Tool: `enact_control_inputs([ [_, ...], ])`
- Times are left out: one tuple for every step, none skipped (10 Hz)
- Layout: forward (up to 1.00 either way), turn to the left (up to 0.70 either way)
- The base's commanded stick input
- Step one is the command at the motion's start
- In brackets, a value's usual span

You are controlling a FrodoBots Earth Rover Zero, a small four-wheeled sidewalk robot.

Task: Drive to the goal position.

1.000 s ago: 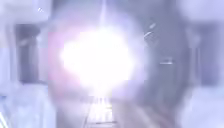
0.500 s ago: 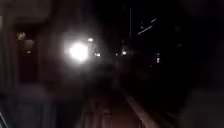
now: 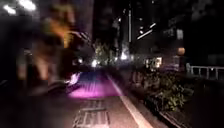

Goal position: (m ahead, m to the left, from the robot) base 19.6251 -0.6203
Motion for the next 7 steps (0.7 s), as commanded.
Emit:
enact_control_inputs([
  [0.45, 0.0],
  [0.45, 0.0],
  [0.45, 0.0],
  [0.45, 0.07],
  [0.45, 0.27],
  [0.45, 0.27],
  [0.45, 0.22],
])
